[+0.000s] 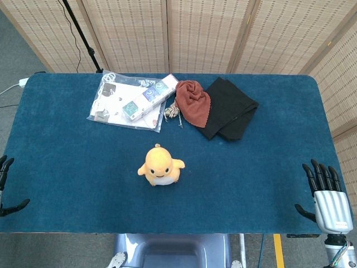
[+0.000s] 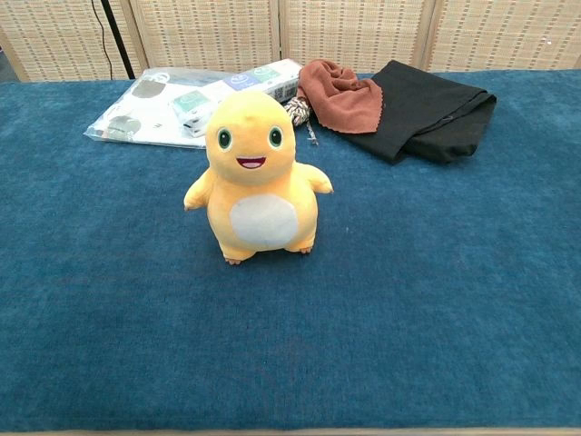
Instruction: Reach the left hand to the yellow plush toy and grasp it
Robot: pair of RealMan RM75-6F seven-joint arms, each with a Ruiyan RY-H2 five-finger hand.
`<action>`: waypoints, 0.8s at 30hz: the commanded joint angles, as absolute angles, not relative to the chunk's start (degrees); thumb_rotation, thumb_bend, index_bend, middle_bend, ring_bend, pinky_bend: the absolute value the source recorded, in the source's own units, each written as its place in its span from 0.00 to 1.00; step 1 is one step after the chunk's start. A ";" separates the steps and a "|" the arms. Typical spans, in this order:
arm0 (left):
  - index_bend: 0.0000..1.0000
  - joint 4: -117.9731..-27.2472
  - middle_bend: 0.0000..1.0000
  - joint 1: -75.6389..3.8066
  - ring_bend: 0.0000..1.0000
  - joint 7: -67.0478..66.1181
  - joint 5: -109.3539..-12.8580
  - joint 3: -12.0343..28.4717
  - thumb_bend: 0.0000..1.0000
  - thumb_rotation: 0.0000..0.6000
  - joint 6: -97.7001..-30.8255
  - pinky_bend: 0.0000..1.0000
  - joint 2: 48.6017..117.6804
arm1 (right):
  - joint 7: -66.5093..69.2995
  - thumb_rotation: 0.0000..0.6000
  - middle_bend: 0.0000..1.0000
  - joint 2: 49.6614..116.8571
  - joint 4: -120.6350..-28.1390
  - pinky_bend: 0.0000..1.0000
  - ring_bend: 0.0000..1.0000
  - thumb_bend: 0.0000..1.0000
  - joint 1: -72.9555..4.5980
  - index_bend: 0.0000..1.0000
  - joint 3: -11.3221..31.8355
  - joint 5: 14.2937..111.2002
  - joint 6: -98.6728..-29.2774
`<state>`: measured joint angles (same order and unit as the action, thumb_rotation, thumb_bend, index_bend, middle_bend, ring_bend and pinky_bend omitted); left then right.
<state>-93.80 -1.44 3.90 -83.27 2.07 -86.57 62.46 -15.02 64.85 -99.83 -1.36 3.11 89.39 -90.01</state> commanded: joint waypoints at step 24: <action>0.00 -90.27 0.00 -7.91 0.00 15.86 -88.61 1.71 0.00 1.00 -78.29 0.00 63.51 | -14.24 1.00 0.00 64.25 -100.62 0.00 0.00 0.00 -1.17 0.00 2.98 89.31 -89.73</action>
